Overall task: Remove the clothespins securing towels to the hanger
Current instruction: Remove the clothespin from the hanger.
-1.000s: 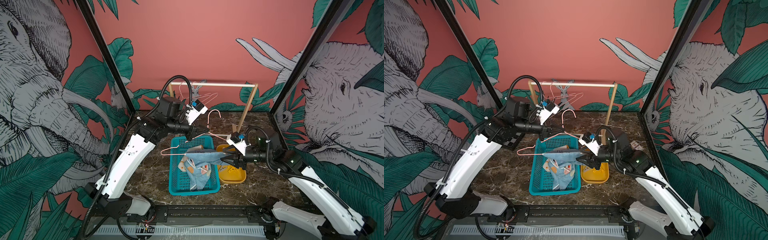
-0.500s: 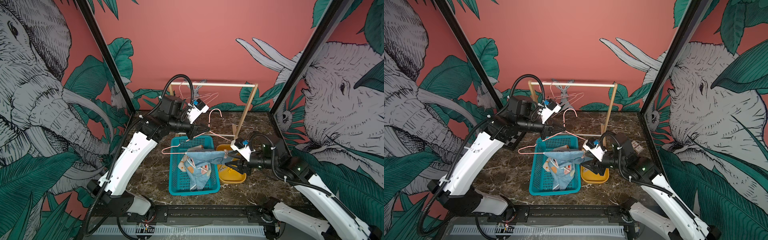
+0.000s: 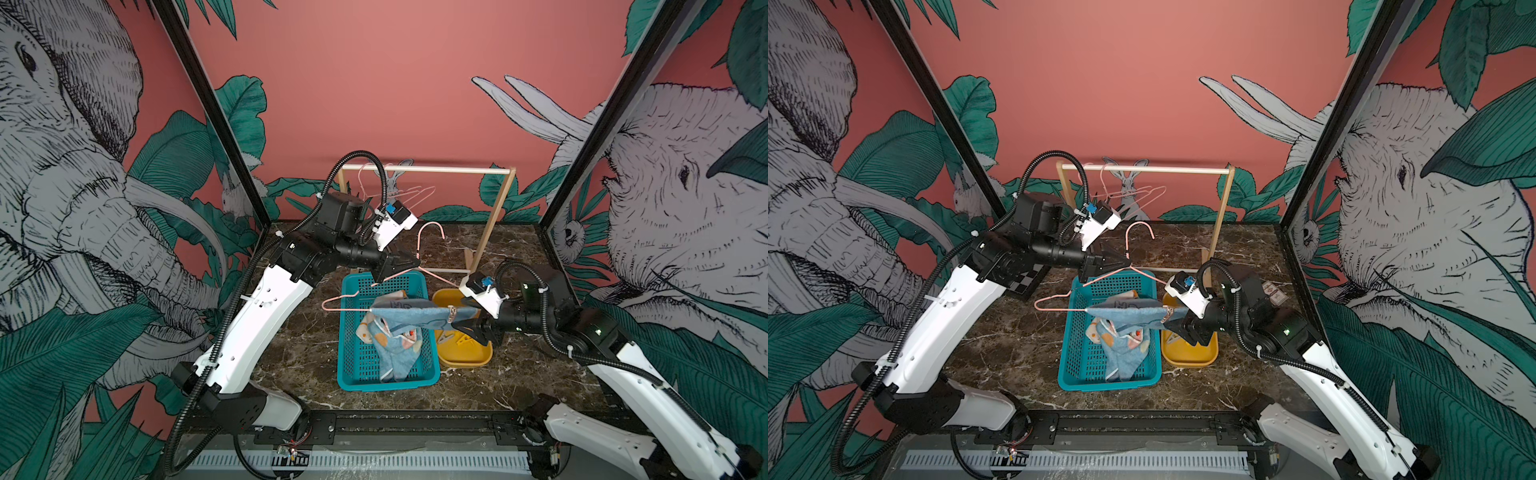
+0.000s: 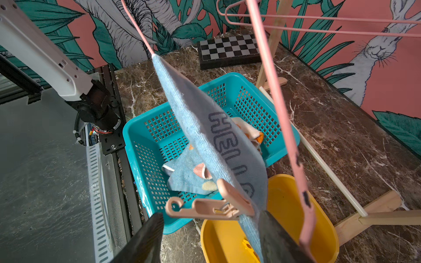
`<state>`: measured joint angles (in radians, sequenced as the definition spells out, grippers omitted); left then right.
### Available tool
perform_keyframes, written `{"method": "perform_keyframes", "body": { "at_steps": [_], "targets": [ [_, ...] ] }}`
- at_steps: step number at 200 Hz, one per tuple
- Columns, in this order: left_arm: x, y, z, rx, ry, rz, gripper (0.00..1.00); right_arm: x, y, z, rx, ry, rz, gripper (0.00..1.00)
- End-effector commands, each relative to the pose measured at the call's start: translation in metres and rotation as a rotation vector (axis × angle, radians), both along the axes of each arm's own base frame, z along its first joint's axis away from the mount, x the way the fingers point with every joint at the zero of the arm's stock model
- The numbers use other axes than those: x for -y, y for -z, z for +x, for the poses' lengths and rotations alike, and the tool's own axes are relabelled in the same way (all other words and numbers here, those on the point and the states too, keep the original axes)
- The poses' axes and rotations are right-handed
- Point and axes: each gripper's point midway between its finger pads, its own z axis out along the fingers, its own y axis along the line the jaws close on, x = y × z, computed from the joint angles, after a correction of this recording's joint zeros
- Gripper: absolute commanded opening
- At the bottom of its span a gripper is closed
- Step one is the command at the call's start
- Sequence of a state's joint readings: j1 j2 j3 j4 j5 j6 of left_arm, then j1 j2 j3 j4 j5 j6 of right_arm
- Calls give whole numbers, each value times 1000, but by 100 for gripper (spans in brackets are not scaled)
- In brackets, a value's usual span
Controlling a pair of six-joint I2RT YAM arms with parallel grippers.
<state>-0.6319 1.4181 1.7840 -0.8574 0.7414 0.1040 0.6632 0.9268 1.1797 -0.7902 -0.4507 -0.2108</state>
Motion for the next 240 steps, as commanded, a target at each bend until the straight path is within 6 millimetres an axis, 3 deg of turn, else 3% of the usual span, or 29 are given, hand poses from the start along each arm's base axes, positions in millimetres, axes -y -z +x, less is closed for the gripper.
{"method": "perform_keyframes", "body": {
  "at_steps": [1, 82, 109, 173, 240],
  "targets": [
    [-6, -15, -18, 25, 52, -40, 0, -2, -10, -2, 45, -27, -9, 66],
    [-5, -19, -20, 20, 70, -45, 0, -16, 4, 10, 70, -40, -108, 67],
    [-5, -18, -21, 22, 71, -44, 0, -17, 0, 12, 90, -33, -102, 64],
    [-5, -17, -21, 20, 71, -43, 0, -19, 2, 14, 93, -34, -102, 43],
    [-5, -15, -19, 21, 66, -36, 0, -21, -7, 13, 105, -36, -71, 32]
  ]
}}
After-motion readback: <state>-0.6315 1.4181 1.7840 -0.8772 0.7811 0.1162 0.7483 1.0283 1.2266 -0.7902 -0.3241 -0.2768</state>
